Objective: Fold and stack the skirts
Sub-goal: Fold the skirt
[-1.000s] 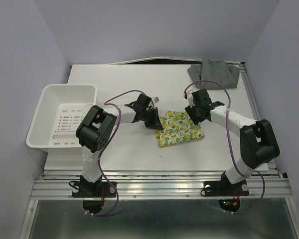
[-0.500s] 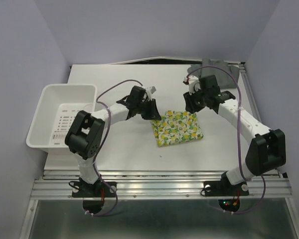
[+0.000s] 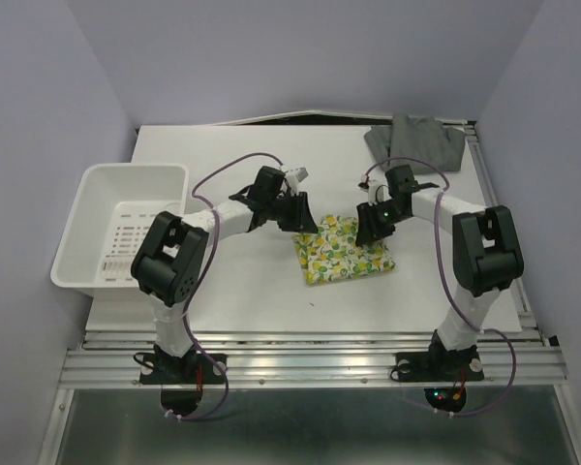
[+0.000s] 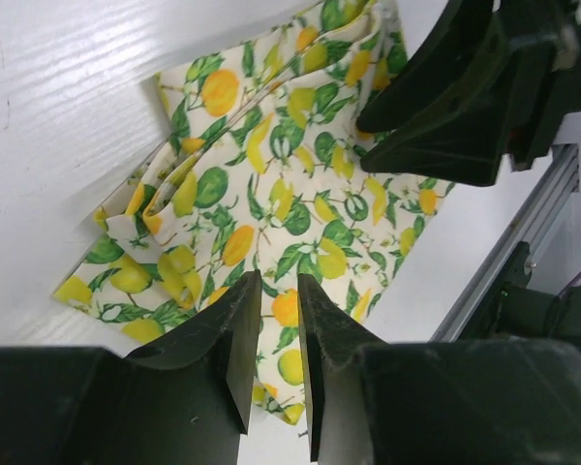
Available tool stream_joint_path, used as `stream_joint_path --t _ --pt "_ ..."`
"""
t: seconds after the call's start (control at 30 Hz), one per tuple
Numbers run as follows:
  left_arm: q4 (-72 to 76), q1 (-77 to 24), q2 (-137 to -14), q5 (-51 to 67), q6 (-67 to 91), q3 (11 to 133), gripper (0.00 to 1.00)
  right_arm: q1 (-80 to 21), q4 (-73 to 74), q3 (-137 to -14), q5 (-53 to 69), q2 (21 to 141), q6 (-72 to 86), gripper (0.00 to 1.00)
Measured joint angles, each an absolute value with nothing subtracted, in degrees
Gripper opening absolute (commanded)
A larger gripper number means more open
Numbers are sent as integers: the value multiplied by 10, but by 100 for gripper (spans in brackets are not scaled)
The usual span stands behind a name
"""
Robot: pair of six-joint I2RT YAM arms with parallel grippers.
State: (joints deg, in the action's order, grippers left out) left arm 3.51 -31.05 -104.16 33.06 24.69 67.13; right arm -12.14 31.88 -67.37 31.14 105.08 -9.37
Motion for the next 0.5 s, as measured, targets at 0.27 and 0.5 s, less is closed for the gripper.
stream_joint_path --t 0.27,0.5 --pt "-2 -310 -1058 283 180 689 51 -120 317 -676 342 995 -10 80" --pt "-21 -340 -998 205 120 694 55 -81 314 -661 317 850 57 85"
